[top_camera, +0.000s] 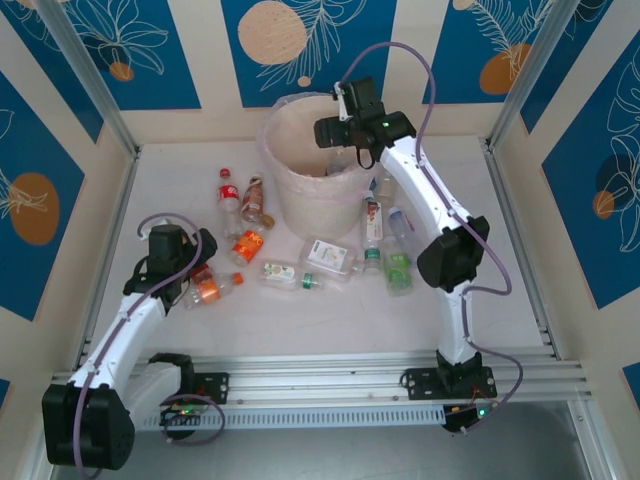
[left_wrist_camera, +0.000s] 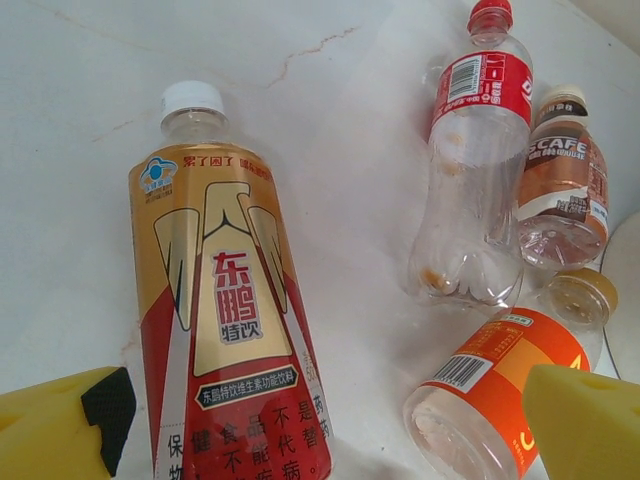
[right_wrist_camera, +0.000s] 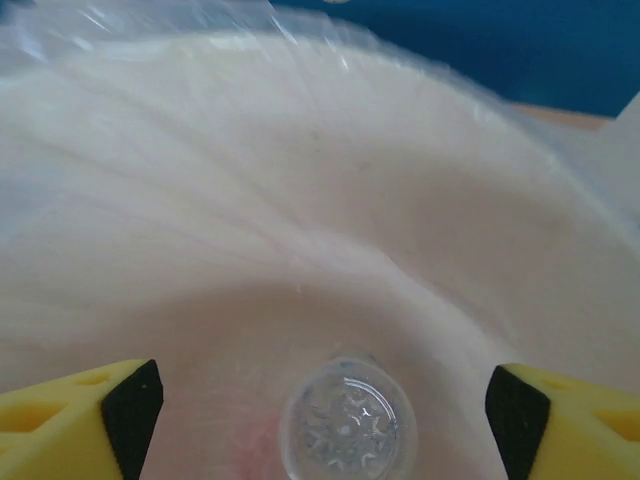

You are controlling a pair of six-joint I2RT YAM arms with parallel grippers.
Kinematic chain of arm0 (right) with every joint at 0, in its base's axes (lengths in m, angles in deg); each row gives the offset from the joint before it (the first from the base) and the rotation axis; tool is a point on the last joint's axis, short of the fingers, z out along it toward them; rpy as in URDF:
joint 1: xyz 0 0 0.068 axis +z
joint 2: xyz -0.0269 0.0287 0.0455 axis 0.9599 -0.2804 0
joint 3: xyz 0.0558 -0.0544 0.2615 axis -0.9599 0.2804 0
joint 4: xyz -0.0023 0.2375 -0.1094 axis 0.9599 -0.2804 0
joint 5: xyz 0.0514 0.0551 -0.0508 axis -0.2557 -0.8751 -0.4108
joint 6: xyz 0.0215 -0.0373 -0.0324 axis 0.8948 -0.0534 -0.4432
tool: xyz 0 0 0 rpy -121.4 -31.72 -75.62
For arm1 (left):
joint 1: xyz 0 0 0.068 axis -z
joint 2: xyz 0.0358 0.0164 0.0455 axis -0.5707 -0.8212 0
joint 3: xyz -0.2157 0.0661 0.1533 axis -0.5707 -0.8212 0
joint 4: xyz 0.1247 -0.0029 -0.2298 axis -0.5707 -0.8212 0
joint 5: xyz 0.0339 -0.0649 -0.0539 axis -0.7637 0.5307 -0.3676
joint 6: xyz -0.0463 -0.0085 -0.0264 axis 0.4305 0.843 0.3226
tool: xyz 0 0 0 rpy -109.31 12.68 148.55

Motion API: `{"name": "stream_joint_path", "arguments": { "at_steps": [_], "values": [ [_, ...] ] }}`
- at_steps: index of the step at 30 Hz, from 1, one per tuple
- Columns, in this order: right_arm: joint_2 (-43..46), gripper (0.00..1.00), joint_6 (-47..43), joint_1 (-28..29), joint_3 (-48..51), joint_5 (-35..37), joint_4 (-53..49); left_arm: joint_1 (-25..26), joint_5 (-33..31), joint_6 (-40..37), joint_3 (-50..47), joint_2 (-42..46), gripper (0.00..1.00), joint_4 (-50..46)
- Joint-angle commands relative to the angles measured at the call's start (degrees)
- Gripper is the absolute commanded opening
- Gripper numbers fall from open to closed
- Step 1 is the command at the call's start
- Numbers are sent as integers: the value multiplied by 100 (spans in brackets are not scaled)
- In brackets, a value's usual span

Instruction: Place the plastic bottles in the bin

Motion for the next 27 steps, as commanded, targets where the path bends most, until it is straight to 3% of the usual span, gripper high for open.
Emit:
{"name": "stream_joint_path", "arguments": {
  "at_steps": [1, 7, 18, 27],
  "values": [
    [661, 90, 10, 30, 427, -82, 602, -74, -90, 110, 200, -37, 100, -145],
    [1708, 99, 142, 35, 1652, -519, 1475, -73, -125, 137, 200, -65, 100, -157],
    [4481, 100, 661, -348, 5044, -887, 3721, -84, -314, 203, 208, -77, 100, -234],
    [6279, 100, 1790, -1354, 7268, -549, 3749, -81, -416, 313, 190, 49, 100, -382]
  ]
}}
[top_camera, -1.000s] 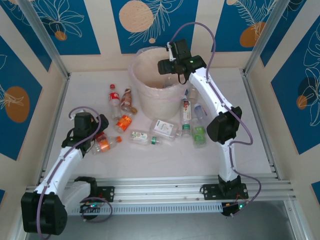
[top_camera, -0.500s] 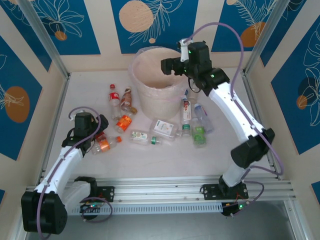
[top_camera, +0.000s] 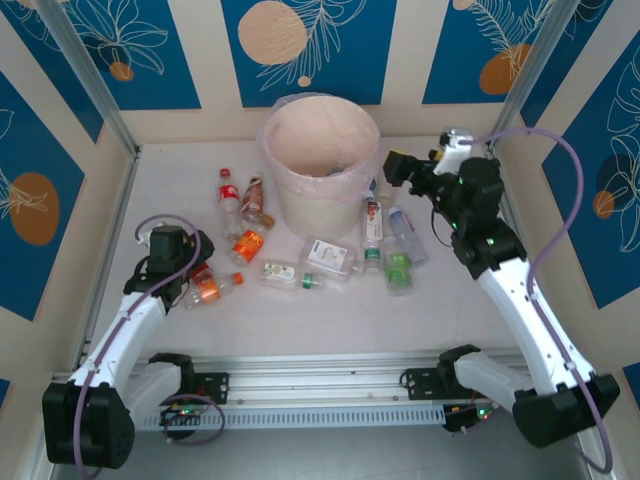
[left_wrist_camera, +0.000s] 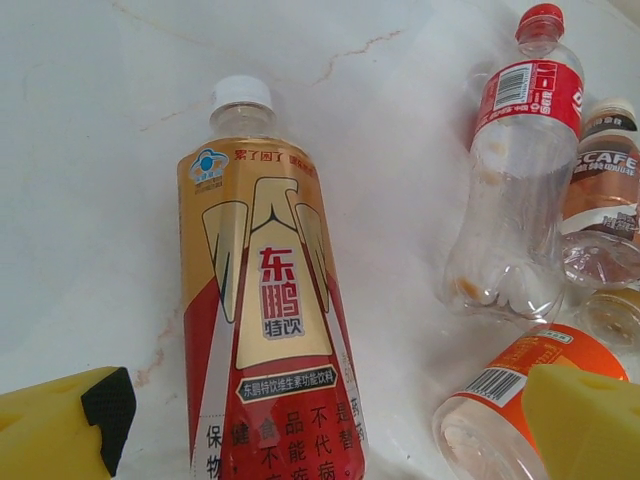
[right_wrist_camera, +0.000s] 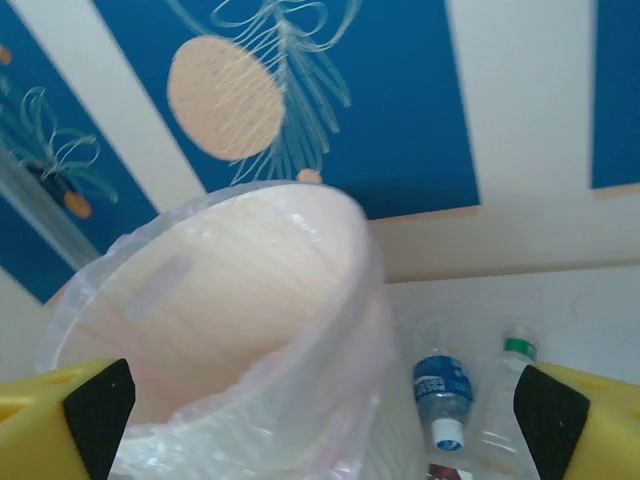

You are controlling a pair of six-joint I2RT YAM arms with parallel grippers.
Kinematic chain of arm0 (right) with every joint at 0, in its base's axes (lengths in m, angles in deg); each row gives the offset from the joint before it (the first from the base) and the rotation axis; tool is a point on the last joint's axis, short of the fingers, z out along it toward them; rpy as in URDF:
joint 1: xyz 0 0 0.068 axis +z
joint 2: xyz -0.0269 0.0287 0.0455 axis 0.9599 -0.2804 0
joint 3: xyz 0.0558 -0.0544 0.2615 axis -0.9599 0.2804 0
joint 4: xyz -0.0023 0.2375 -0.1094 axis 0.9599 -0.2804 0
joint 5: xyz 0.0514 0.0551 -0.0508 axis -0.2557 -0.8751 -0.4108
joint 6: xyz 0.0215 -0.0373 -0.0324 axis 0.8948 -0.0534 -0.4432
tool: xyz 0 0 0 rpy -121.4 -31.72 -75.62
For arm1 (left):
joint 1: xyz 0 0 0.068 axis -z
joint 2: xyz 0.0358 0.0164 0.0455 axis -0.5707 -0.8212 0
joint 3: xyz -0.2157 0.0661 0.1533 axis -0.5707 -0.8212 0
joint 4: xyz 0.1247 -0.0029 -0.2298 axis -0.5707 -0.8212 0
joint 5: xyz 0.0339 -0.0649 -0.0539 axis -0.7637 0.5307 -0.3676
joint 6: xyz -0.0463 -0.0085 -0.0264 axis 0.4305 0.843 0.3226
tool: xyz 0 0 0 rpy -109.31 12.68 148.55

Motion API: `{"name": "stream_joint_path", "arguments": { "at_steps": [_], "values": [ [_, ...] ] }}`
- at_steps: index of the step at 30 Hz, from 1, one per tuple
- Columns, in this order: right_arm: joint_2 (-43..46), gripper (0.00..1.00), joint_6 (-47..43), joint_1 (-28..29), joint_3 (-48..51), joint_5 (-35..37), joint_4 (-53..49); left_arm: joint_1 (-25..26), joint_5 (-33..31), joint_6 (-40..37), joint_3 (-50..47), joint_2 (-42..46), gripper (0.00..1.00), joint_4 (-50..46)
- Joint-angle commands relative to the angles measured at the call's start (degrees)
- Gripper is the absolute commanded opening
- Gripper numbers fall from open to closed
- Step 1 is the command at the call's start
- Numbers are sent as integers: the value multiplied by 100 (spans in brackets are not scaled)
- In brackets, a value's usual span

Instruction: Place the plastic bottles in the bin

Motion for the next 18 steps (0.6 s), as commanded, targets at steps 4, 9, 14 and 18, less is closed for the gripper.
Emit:
{"name": "stream_joint_path", "arguments": {
  "at_steps": [4, 9, 14, 18],
  "values": [
    [682, 100, 880, -632, 1236, 252, -67, -87, 205, -170, 365, 85, 100, -375],
    [792, 99, 993, -917, 2017, 394, 270, -82, 147, -171, 477, 66, 100, -584],
    [743, 100, 1108, -1048, 2377, 405, 814, -88, 404, -408, 699, -77, 100, -897],
    [613, 99, 1226, -1137, 2452, 382, 936, -82, 160, -250, 959, -342, 100, -1518]
  ]
}}
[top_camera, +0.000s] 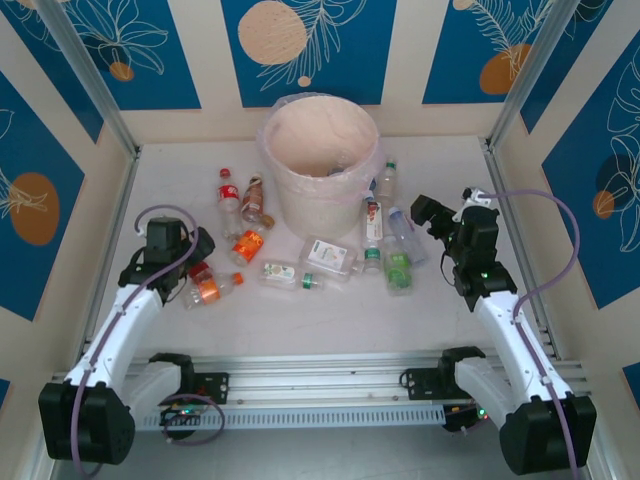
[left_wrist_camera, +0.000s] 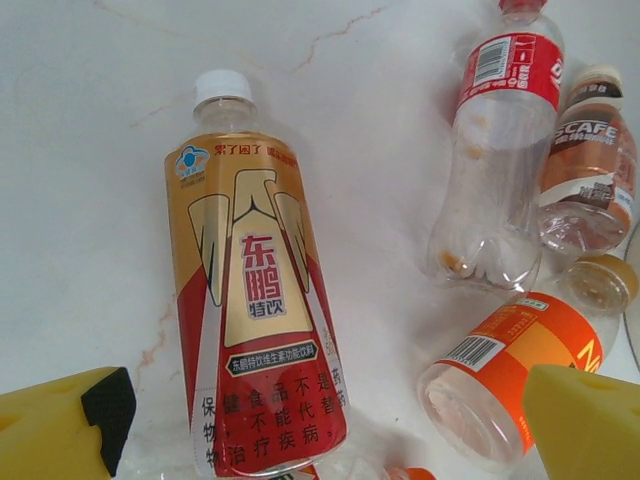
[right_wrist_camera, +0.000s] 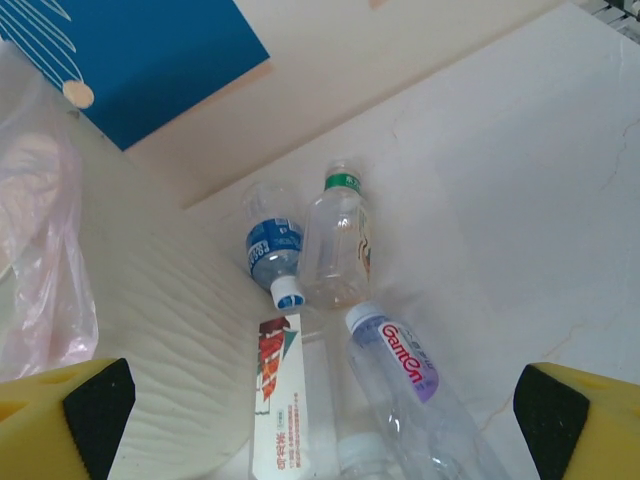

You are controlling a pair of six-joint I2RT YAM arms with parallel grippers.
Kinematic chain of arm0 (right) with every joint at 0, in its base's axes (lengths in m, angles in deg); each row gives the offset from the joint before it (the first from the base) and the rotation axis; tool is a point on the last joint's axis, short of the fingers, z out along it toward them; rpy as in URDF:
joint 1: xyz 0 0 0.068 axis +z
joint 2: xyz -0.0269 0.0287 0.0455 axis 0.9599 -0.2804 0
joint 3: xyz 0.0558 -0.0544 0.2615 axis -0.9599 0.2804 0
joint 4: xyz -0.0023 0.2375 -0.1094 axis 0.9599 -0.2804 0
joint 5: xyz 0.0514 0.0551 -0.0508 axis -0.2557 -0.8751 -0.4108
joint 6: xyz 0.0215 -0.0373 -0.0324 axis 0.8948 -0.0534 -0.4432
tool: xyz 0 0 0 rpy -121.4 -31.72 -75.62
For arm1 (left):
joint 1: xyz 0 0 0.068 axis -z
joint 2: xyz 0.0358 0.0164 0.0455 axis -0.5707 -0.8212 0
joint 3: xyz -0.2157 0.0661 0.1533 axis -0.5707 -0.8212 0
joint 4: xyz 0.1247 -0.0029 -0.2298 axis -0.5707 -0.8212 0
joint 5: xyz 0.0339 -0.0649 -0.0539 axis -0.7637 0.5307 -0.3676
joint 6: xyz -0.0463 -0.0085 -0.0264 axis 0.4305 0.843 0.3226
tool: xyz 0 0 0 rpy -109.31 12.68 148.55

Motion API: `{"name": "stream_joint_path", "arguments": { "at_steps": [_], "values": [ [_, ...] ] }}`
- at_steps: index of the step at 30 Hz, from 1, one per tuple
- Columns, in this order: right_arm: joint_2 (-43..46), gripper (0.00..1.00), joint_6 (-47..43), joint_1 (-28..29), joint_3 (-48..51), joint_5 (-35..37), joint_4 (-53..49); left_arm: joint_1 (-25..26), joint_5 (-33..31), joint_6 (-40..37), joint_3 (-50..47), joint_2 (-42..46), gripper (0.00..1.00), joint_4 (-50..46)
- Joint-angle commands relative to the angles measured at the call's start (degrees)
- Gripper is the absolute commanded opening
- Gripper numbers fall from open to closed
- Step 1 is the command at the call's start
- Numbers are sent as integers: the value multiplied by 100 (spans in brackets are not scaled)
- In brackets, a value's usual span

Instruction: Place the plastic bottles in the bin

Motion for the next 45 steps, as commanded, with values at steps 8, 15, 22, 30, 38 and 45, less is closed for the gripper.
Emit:
{"name": "stream_joint_path", "arguments": {
  "at_steps": [8, 15, 22, 30, 38, 45],
  "values": [
    [-358, 100, 170, -181, 74, -4, 455, -79, -484, 6, 430, -438, 100, -732],
    [-251, 100, 37, -207, 58, -54, 275, -138, -523, -23, 380, -1276, 100, 2],
    [33, 99, -100, -242, 43, -46, 13, -202, -374, -110, 357, -1952, 100, 462],
    [231, 100, -313, -264, -223, -301, -412, -643, 137, -370, 420, -2643, 100, 1087],
    [370, 100, -99, -263, -170, -544, -489, -765, 348, -447, 297, -2930, 95, 1478],
    [406, 99, -124, -262, -38, -580, -281, -816, 482, -326, 315, -3124, 88, 1571]
  ]
}}
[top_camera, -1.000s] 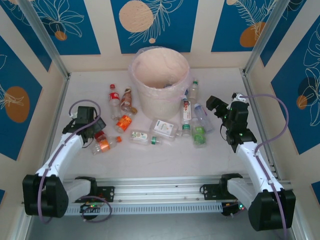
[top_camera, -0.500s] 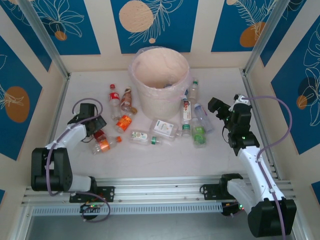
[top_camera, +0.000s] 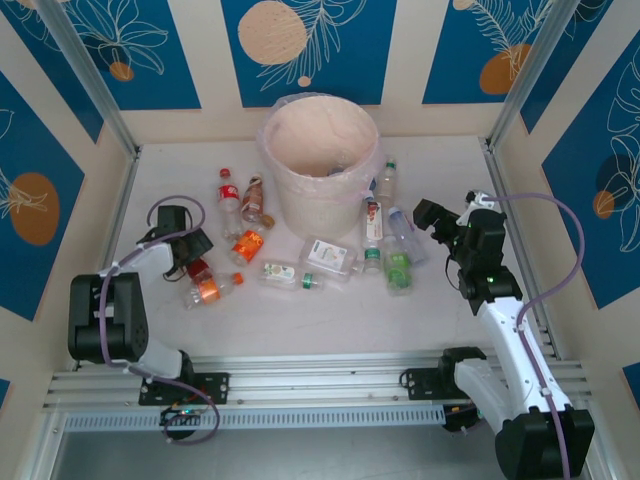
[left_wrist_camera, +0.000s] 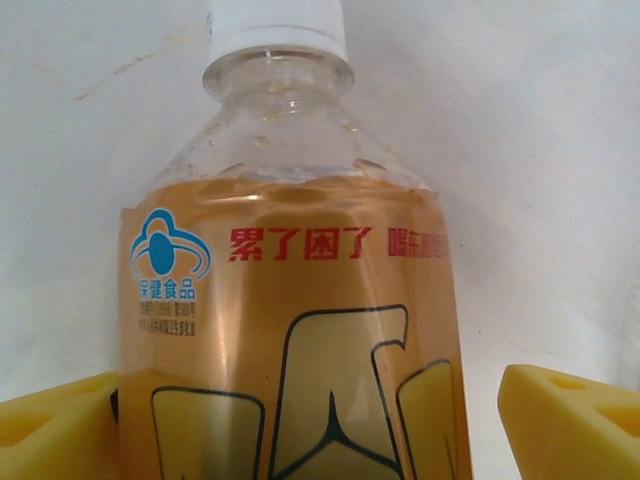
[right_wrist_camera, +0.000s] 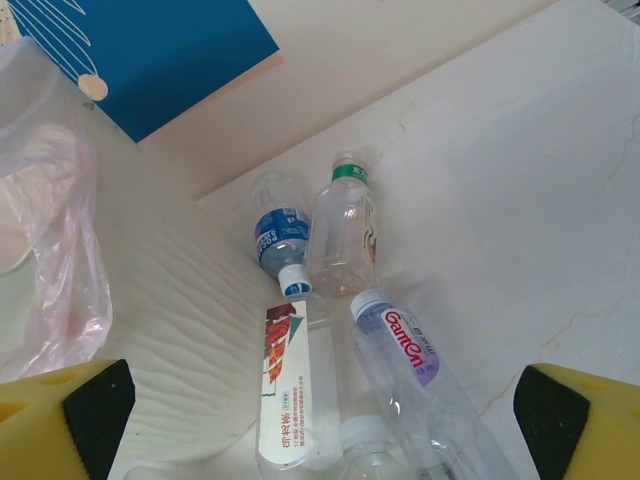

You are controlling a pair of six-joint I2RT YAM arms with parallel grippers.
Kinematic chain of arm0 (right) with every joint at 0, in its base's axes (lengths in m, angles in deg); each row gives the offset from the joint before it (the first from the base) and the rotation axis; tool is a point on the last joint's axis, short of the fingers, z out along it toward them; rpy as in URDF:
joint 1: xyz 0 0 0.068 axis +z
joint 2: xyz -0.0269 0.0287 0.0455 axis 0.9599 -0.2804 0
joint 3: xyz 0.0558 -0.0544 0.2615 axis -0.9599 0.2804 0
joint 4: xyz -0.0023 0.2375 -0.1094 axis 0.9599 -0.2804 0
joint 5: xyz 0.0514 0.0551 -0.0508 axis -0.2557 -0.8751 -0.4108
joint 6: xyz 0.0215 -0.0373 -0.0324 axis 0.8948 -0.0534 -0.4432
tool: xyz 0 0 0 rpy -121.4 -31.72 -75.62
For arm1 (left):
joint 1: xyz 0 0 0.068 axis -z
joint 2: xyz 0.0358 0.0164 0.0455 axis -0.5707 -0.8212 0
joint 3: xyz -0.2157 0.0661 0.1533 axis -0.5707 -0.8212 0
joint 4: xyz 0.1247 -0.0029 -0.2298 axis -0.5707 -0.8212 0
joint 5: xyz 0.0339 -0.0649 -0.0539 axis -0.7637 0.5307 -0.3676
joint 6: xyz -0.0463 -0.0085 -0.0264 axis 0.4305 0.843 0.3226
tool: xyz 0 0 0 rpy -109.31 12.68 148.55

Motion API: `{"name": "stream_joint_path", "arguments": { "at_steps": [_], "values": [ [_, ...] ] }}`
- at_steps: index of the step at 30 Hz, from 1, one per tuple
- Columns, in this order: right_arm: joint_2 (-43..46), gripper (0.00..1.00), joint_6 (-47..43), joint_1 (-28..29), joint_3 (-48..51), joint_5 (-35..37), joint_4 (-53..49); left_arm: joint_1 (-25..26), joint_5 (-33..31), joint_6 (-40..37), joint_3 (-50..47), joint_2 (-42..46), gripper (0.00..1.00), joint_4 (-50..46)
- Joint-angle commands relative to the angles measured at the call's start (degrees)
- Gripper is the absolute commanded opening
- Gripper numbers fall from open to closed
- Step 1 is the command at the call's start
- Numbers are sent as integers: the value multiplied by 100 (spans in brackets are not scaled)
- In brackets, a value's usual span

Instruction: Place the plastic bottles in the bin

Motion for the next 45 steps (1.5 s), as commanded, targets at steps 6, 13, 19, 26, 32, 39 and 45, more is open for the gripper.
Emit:
{"name": "stream_joint_path", "arguments": {
  "at_steps": [6, 13, 19, 26, 32, 39, 45],
  "values": [
    [231, 99, -75, -17, 147, -105, 335, -73, 181, 90, 59, -284, 83, -54],
    [161, 99, -83, -21, -74, 134, -106, -77, 232, -103, 153, -202, 64, 58],
    [187, 100, 58, -22, -12, 197, -15, -68, 378, -141, 151, 14, 53, 207],
    [202, 100, 202, -17, -95, 228, -47, -55, 542, -115, 103, 830, 36, 256],
    [296, 100, 70, -18, 146, 127, 341, -47, 660, 176, -195, 2002, 6, 762],
    [293, 99, -152, 9, 119, -248, 366, -47, 1224, 333, -287, 3106, 0, 1175],
    [220, 99, -6, 18, 150, -569, 537, 52, 2037, 474, -321, 3489, 0, 2303]
  ]
}}
